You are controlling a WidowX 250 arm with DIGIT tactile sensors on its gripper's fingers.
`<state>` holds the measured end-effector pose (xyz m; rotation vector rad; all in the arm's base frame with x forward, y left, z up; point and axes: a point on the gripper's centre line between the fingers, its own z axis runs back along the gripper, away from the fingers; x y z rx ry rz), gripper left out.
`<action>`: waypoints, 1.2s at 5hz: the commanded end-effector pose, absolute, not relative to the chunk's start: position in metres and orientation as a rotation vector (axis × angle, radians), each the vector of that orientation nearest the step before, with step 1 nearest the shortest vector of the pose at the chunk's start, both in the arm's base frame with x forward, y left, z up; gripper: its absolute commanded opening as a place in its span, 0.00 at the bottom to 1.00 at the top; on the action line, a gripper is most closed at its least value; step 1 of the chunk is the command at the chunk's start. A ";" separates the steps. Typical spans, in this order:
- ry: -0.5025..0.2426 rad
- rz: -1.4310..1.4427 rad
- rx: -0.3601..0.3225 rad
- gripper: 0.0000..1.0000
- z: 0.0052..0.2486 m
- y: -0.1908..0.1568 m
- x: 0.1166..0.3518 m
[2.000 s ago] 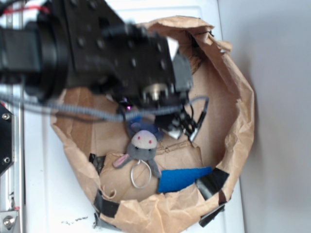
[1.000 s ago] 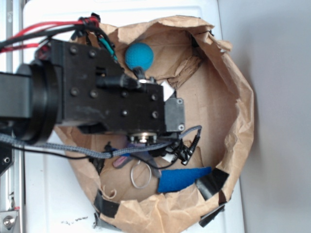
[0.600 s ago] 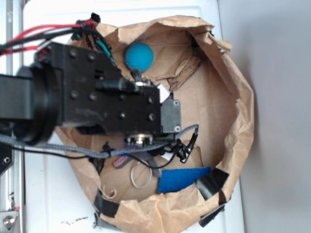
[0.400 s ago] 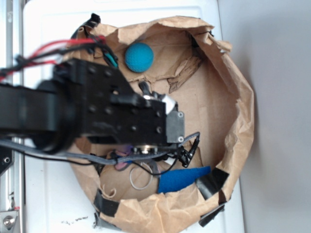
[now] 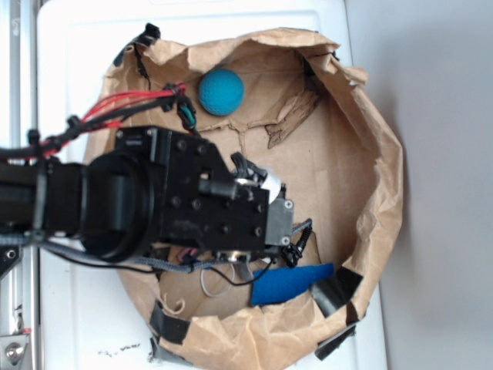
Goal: Grab the gray animal.
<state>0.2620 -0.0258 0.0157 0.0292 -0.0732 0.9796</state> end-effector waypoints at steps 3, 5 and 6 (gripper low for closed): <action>-0.144 0.846 -0.088 0.00 0.088 -0.004 0.259; -0.158 0.729 -0.088 0.00 0.177 -0.013 0.239; -0.185 0.729 -0.009 0.00 0.184 -0.020 0.230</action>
